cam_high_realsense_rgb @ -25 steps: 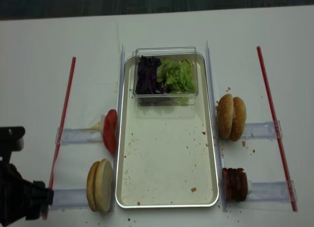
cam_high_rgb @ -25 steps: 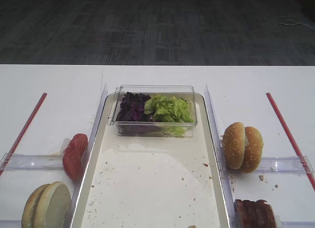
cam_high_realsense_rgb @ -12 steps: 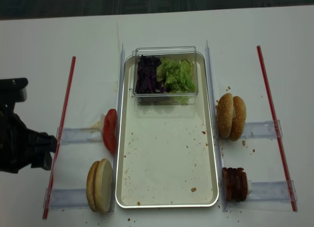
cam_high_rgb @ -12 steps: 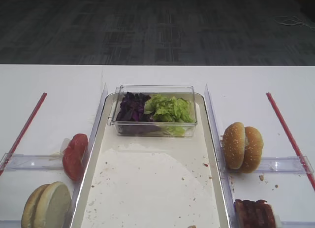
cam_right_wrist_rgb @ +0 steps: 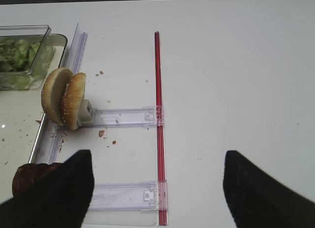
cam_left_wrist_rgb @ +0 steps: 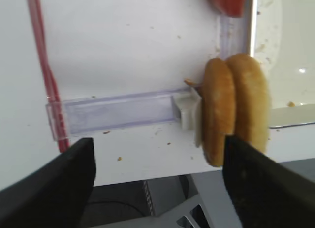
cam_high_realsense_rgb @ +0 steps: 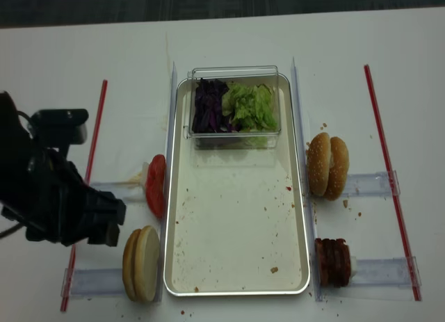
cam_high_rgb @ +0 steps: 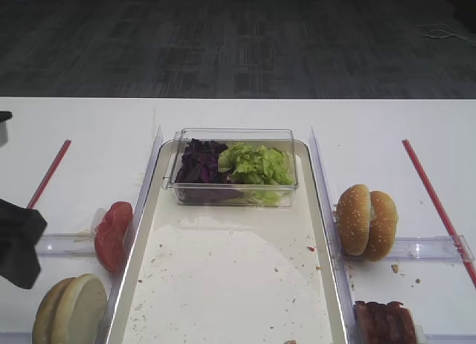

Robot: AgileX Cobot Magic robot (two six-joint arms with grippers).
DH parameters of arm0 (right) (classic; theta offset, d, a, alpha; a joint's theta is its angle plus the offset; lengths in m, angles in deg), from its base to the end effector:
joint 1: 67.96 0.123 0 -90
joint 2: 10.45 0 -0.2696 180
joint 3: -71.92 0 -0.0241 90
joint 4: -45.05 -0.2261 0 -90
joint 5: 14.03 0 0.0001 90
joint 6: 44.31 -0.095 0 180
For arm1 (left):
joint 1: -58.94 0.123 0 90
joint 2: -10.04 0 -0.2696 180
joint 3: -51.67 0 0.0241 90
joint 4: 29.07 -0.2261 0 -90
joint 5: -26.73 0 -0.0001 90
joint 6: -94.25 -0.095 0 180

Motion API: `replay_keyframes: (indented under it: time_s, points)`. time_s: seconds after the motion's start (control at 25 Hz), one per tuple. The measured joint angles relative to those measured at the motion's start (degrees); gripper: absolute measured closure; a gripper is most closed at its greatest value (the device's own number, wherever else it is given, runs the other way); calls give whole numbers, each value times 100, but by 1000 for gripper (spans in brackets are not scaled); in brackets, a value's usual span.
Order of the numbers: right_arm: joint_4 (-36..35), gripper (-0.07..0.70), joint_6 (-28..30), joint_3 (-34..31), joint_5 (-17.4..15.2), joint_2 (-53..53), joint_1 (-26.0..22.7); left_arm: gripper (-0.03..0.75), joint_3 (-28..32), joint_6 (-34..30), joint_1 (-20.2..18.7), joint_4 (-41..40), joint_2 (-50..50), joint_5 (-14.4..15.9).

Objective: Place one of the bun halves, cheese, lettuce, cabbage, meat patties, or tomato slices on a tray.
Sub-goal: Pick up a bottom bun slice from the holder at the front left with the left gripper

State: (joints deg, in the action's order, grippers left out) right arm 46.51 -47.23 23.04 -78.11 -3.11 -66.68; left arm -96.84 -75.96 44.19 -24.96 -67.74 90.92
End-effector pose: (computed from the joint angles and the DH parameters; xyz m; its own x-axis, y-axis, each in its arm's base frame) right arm -0.0109 -0.0024 0.2552 -0.5040 0.0286 -0.8632 0.0175 0.9996 0.0228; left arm 0.1678 -0.0505 0.2404 -0.9935 0.0544 -0.0997 0.0631 0.9943 -0.0859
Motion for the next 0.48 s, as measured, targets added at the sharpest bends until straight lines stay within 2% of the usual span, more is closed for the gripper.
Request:
replay_keyframes:
  time_s: [0.16, 0.2, 0.48]
  points:
    - [0, 52, 0, 0, 0, 0, 0, 185, 0, 774, -1091, 50, 0, -233]
    - [0, 52, 0, 0, 0, 0, 0, 185, 0, 1144, -1605, 59, 0, -322]
    - [0, 52, -7, 0, 0, 0, 0, 185, 0, 1988, -2442, 59, 0, -536]
